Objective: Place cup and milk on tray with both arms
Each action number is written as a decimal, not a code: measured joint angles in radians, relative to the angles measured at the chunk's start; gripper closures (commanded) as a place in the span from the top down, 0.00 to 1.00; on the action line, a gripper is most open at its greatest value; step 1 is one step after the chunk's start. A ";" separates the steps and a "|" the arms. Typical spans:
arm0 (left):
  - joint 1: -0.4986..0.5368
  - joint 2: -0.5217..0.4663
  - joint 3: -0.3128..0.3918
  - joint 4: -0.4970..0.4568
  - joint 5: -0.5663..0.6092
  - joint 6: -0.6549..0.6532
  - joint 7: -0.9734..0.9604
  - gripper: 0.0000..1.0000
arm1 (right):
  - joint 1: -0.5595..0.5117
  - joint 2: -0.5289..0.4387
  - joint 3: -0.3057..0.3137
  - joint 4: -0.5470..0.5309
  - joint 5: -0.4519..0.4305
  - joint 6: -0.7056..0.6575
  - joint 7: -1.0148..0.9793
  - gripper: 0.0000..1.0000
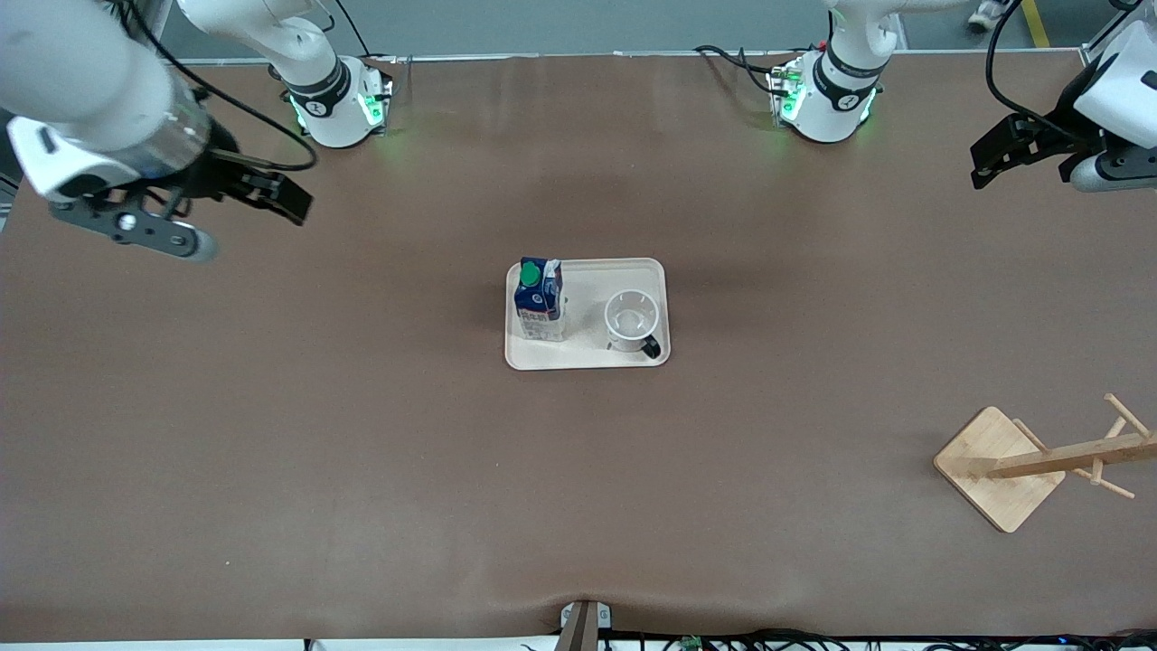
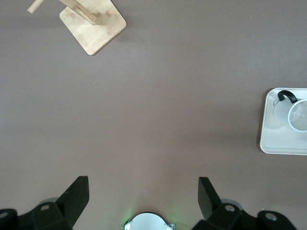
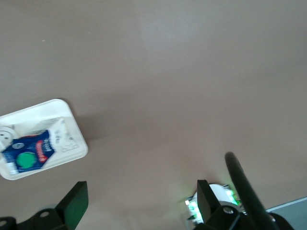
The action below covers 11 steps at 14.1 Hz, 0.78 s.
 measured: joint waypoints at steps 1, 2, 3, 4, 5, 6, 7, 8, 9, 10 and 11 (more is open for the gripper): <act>0.000 -0.001 0.000 0.000 0.000 0.000 0.000 1.00 | -0.054 -0.033 -0.002 -0.044 -0.001 0.015 -0.065 1.00; 0.000 -0.002 0.000 0.000 0.000 0.000 0.000 1.00 | -0.110 -0.070 -0.004 -0.094 -0.001 0.036 -0.116 1.00; 0.000 -0.003 -0.001 0.000 0.000 0.000 0.000 1.00 | -0.159 -0.108 -0.005 -0.153 -0.001 0.067 -0.152 1.00; 0.000 -0.004 -0.001 0.000 0.000 0.000 0.000 1.00 | -0.203 -0.151 -0.006 -0.221 -0.002 0.107 -0.183 1.00; 0.000 -0.004 -0.001 0.000 0.000 0.000 0.000 1.00 | -0.241 -0.193 -0.006 -0.292 -0.002 0.148 -0.218 1.00; 0.000 -0.004 -0.001 0.000 0.000 0.000 0.000 1.00 | -0.280 -0.230 -0.007 -0.352 -0.003 0.178 -0.261 1.00; 0.000 -0.005 -0.001 0.000 0.000 0.000 0.000 1.00 | -0.320 -0.254 -0.007 -0.396 -0.003 0.196 -0.304 1.00; 0.000 -0.007 -0.001 0.000 0.000 0.000 -0.001 1.00 | -0.354 -0.267 -0.007 -0.421 -0.004 0.206 -0.344 1.00; 0.000 -0.009 -0.001 0.000 0.000 -0.001 -0.001 1.00 | -0.375 -0.273 -0.007 -0.432 -0.006 0.211 -0.371 1.00; 0.000 -0.012 -0.001 0.001 0.000 -0.001 -0.002 1.00 | -0.383 -0.274 -0.007 -0.434 -0.010 0.214 -0.380 1.00; 0.000 -0.015 -0.001 0.001 0.000 -0.001 -0.002 1.00 | -0.383 -0.275 -0.005 -0.434 -0.014 0.219 -0.382 1.00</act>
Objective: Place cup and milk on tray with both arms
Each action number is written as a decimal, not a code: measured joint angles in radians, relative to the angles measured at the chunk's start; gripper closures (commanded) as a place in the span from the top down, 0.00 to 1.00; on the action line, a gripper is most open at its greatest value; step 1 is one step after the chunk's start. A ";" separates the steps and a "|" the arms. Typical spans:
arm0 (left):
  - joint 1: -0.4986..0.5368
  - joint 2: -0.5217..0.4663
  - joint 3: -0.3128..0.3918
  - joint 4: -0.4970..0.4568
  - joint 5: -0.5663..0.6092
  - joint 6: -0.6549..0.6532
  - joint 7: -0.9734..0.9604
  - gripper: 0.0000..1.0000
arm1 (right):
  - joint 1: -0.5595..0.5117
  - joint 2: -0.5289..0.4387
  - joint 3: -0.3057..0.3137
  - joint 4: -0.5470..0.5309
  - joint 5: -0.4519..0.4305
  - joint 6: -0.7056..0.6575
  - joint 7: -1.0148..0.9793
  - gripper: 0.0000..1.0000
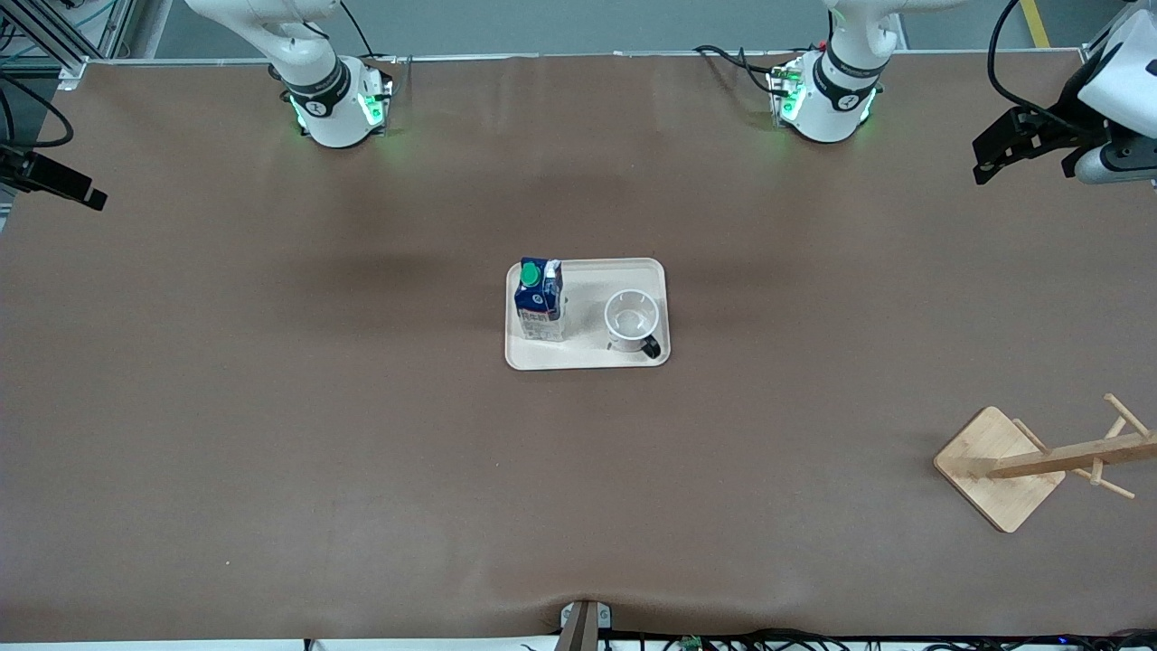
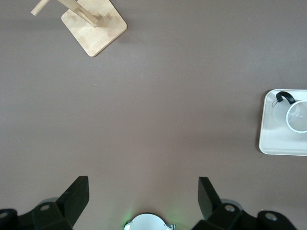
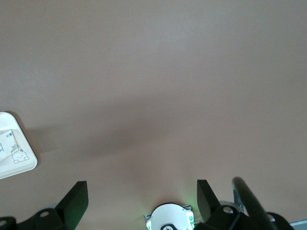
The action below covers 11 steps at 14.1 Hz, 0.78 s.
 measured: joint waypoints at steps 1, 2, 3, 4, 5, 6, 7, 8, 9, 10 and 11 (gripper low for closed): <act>0.000 -0.002 0.000 0.000 0.000 -0.001 0.000 1.00 | 0.000 -0.002 0.003 0.000 -0.002 0.007 0.000 1.00; 0.000 -0.004 0.000 0.000 0.000 -0.002 0.000 1.00 | 0.000 -0.005 0.005 0.000 -0.003 0.014 0.000 1.00; -0.001 -0.004 -0.001 0.000 0.000 -0.004 0.000 1.00 | -0.001 -0.008 0.005 0.000 -0.003 0.016 -0.002 1.00; -0.002 -0.004 -0.005 0.000 0.000 -0.008 0.000 1.00 | -0.006 -0.009 0.003 0.000 -0.003 0.017 -0.013 1.00; -0.003 -0.004 -0.011 0.001 0.000 -0.013 0.000 1.00 | -0.017 -0.009 0.002 -0.001 -0.001 0.019 -0.038 1.00; -0.003 -0.004 -0.016 0.003 0.000 -0.023 0.000 1.00 | -0.030 -0.008 0.001 -0.003 0.001 0.021 -0.063 1.00; -0.004 -0.004 -0.018 0.006 0.000 -0.030 0.000 1.00 | -0.038 -0.008 -0.001 -0.004 0.002 0.022 -0.080 1.00; -0.004 -0.004 -0.018 0.012 0.000 -0.032 0.000 1.00 | -0.041 -0.008 -0.002 -0.005 0.003 0.022 -0.088 1.00; -0.003 -0.004 -0.018 0.019 0.000 -0.034 0.000 1.00 | -0.041 -0.008 -0.001 -0.005 0.003 0.022 -0.090 1.00; -0.003 -0.004 -0.018 0.025 0.000 -0.036 0.000 1.00 | -0.041 -0.008 0.001 -0.005 0.003 0.023 -0.091 1.00; -0.003 -0.004 -0.018 0.029 0.000 -0.037 0.000 1.00 | -0.041 -0.008 0.002 -0.005 0.003 0.023 -0.092 1.00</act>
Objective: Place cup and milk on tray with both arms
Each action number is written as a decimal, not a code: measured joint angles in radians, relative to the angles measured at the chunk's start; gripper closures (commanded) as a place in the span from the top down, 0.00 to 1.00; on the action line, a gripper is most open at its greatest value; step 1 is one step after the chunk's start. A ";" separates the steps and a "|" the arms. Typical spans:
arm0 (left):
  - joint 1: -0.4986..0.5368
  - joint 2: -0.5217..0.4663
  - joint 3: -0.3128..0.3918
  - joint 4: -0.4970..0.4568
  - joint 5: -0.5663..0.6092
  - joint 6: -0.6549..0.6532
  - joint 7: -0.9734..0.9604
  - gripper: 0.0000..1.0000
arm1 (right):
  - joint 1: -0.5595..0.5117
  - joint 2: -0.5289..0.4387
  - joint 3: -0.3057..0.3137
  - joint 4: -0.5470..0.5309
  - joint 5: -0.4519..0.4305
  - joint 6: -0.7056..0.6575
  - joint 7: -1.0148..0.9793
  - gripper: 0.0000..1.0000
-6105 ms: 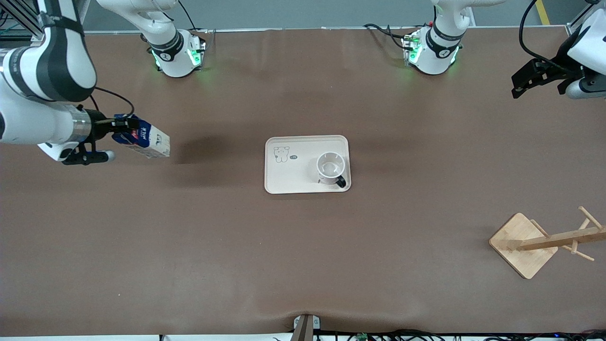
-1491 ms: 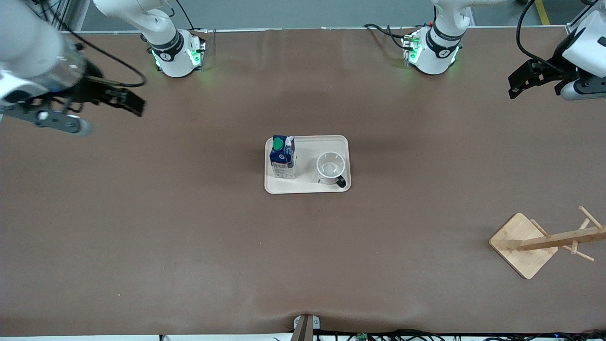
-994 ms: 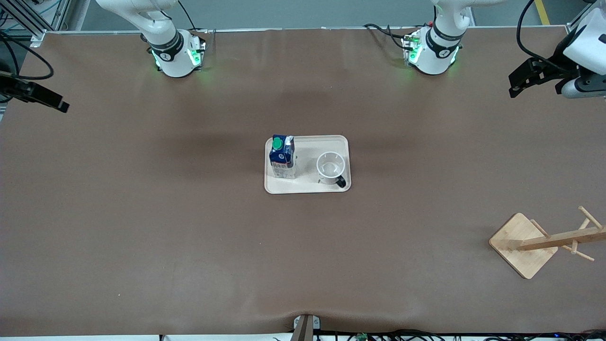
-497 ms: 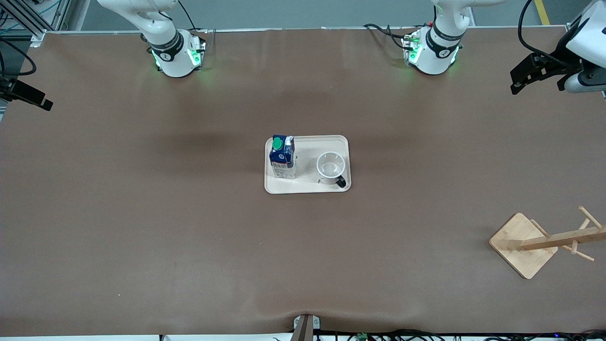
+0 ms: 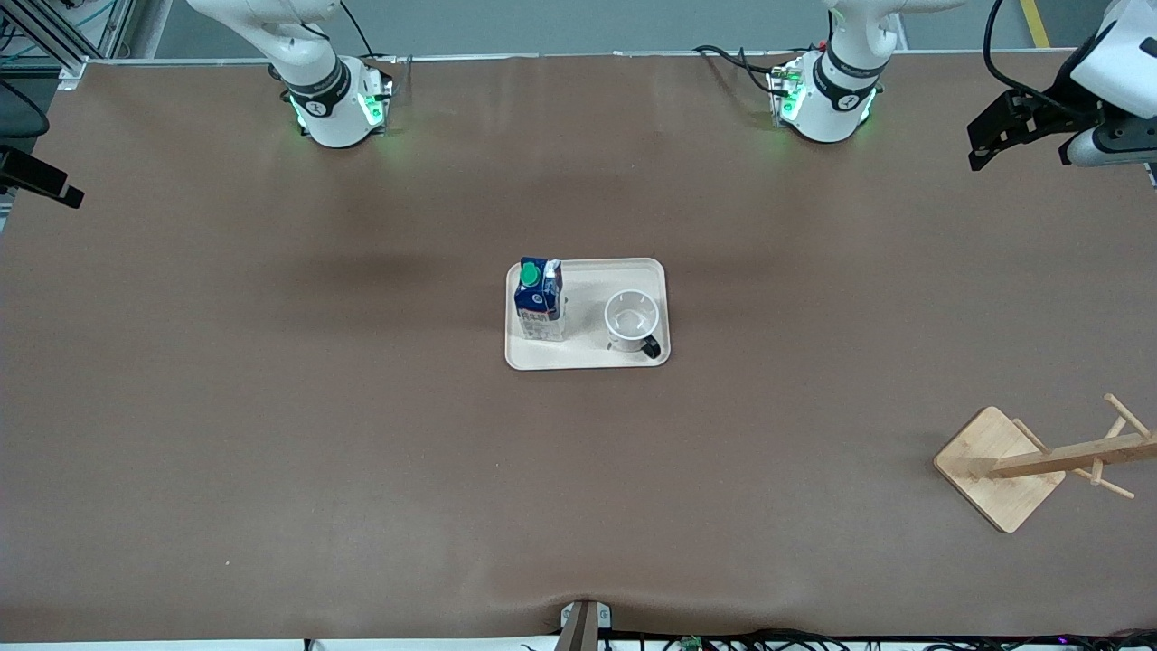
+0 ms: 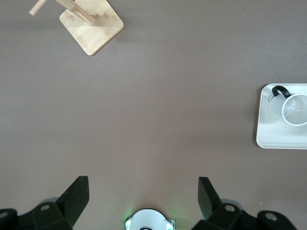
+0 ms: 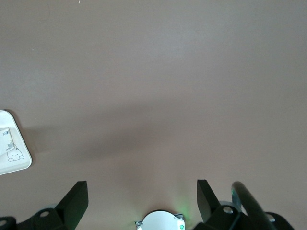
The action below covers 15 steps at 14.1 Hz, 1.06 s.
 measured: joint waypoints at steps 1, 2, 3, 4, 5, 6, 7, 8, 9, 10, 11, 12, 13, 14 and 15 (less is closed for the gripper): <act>0.000 0.000 0.000 0.003 0.000 -0.001 0.000 1.00 | 0.000 0.000 0.001 0.000 0.000 0.002 -0.003 1.00; 0.000 0.000 0.000 0.004 0.000 -0.001 0.000 1.00 | 0.000 0.000 0.001 0.000 0.000 0.004 -0.005 1.00; 0.000 0.000 0.001 0.004 0.000 -0.002 0.000 1.00 | 0.000 0.000 0.002 0.000 0.000 0.006 -0.006 1.00; 0.000 0.000 0.001 0.006 0.000 -0.002 0.000 1.00 | 0.000 0.000 0.003 0.000 0.000 0.006 -0.007 1.00; 0.000 0.000 0.002 0.009 0.000 -0.002 0.000 1.00 | 0.000 0.000 0.003 0.000 0.000 0.006 -0.007 1.00; 0.000 0.000 0.003 0.012 0.000 -0.002 0.000 1.00 | 0.000 0.000 0.003 0.000 0.000 0.008 -0.007 1.00; 0.001 0.000 0.004 0.015 0.000 -0.002 0.000 1.00 | 0.000 0.000 0.004 0.000 0.000 0.009 -0.008 1.00; 0.001 0.000 0.005 0.016 0.000 -0.002 0.000 1.00 | 0.000 0.001 0.004 0.000 0.000 0.009 -0.008 1.00; 0.001 0.000 0.006 0.017 0.000 -0.002 0.001 1.00 | 0.000 0.002 0.003 0.000 0.000 0.009 -0.008 1.00; 0.001 0.000 0.006 0.018 0.000 -0.002 0.001 1.00 | 0.000 0.003 0.003 0.000 0.000 0.009 -0.008 1.00; 0.001 0.000 0.006 0.019 0.000 -0.002 0.001 1.00 | 0.001 0.004 0.004 0.000 0.001 0.009 -0.009 1.00; 0.001 -0.001 0.006 0.020 0.000 -0.002 0.001 1.00 | 0.003 0.004 0.008 0.000 0.003 0.009 -0.010 1.00; 0.001 -0.003 0.006 0.023 0.000 -0.002 0.001 1.00 | 0.007 0.004 0.012 0.000 0.003 0.009 -0.010 1.00; 0.001 -0.007 0.006 0.023 0.000 -0.002 0.001 1.00 | 0.011 0.004 0.015 0.000 0.003 0.009 -0.011 1.00; 0.001 -0.012 0.006 0.023 0.000 -0.002 0.001 1.00 | 0.012 0.004 0.016 0.000 0.003 0.009 -0.017 1.00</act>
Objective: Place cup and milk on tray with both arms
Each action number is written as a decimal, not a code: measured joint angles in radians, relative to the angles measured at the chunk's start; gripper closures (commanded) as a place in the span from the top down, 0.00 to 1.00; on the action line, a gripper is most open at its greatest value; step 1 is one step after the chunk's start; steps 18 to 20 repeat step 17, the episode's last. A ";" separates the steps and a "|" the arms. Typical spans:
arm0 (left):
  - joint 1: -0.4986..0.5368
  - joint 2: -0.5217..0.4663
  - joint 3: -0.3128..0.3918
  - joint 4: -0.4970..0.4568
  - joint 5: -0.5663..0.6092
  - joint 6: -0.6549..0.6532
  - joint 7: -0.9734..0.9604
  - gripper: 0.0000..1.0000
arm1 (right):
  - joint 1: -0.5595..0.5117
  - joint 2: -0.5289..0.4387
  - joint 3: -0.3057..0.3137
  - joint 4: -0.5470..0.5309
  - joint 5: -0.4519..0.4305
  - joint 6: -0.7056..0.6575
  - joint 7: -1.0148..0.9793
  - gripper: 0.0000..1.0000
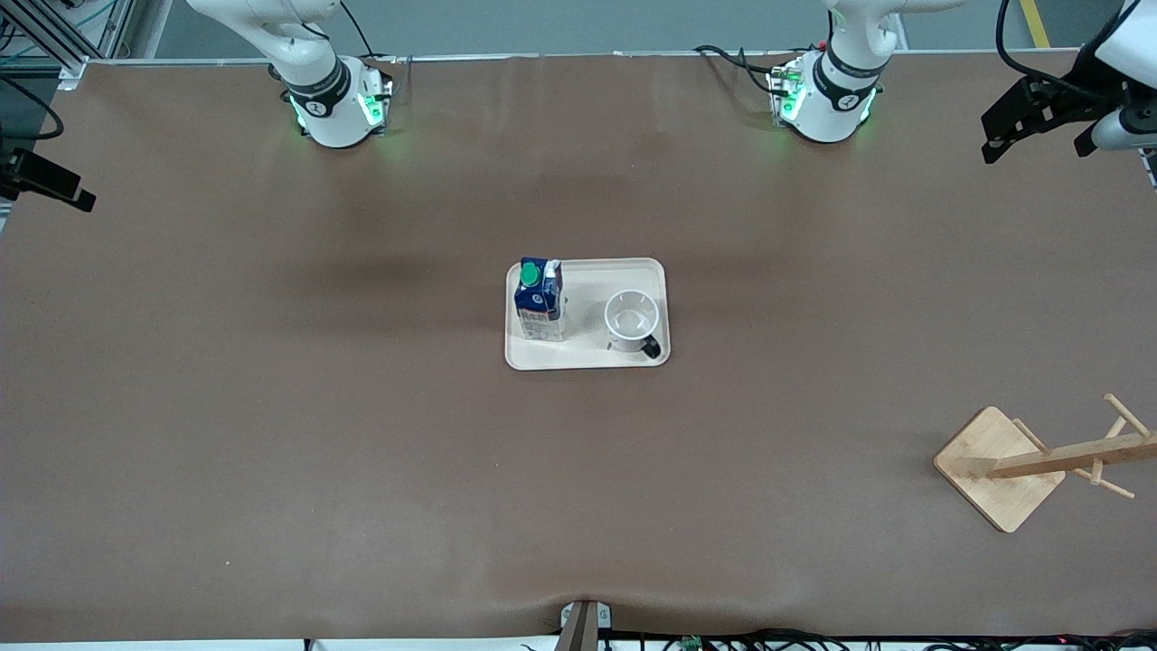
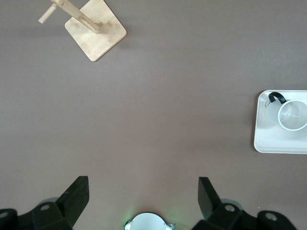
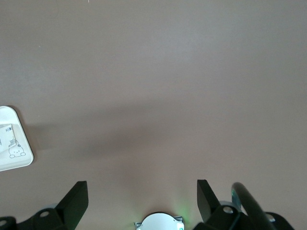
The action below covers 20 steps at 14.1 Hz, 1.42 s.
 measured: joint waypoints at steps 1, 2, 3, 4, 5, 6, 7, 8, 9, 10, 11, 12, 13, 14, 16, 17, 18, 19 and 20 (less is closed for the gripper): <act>0.000 -0.004 0.000 0.000 0.000 0.000 0.000 1.00 | 0.000 0.000 0.000 0.001 0.000 0.000 -0.019 1.00; 0.000 -0.007 0.000 0.000 0.000 0.000 0.000 1.00 | 0.000 0.000 -0.001 0.002 0.000 0.002 -0.048 1.00; 0.000 -0.007 0.000 0.000 0.000 0.000 0.001 1.00 | 0.000 0.000 -0.002 0.005 0.000 0.005 -0.077 1.00; 0.000 -0.007 0.000 0.000 0.000 0.000 0.005 1.00 | 0.000 0.000 -0.003 0.007 -0.001 0.006 -0.098 1.00; 0.000 -0.007 0.001 -0.001 0.000 0.000 0.012 1.00 | -0.001 0.000 -0.003 0.007 -0.001 0.006 -0.108 1.00; 0.000 -0.005 0.003 -0.002 0.000 0.003 0.022 1.00 | -0.002 0.000 -0.005 0.007 -0.001 0.006 -0.113 1.00; 0.001 -0.002 0.005 -0.003 -0.002 0.011 0.026 1.00 | -0.004 0.000 -0.007 0.007 -0.001 0.006 -0.115 1.00; 0.001 0.004 0.006 -0.006 -0.005 0.022 0.028 1.00 | -0.004 0.000 -0.009 0.007 -0.001 0.006 -0.117 1.00; 0.001 0.010 0.007 -0.012 -0.006 0.034 0.028 1.00 | -0.004 0.001 -0.008 0.007 -0.001 0.005 -0.118 1.00; 0.002 0.018 0.007 -0.017 -0.007 0.046 0.028 1.00 | -0.003 0.001 -0.008 0.007 -0.001 0.005 -0.119 1.00; 0.007 0.026 0.007 -0.019 -0.007 0.057 0.031 1.00 | -0.003 0.002 -0.008 0.007 -0.001 0.005 -0.119 1.00; 0.016 0.033 0.007 -0.020 -0.013 0.067 0.043 1.00 | -0.004 0.002 -0.008 0.007 -0.001 0.005 -0.119 1.00; 0.027 0.039 0.008 -0.020 -0.026 0.074 0.055 1.00 | -0.004 0.003 -0.008 0.006 -0.001 0.004 -0.119 1.00; 0.039 0.044 0.008 -0.020 -0.037 0.079 0.066 1.00 | -0.004 0.003 -0.009 0.006 -0.001 0.003 -0.119 1.00; 0.048 0.050 0.010 -0.019 -0.042 0.084 0.072 1.00 | -0.004 0.004 -0.010 0.006 -0.001 0.002 -0.119 1.00; 0.049 0.053 0.010 -0.017 -0.042 0.085 0.072 1.00 | -0.004 0.005 -0.010 0.005 -0.001 0.000 -0.119 1.00; 0.049 0.053 0.010 -0.017 -0.042 0.085 0.072 1.00 | -0.004 0.005 -0.010 0.005 -0.001 0.000 -0.119 1.00; 0.049 0.053 0.010 -0.017 -0.042 0.085 0.072 1.00 | -0.004 0.005 -0.010 0.005 -0.001 0.000 -0.119 1.00; 0.049 0.053 0.010 -0.017 -0.042 0.085 0.072 1.00 | -0.004 0.005 -0.010 0.005 -0.001 0.000 -0.119 1.00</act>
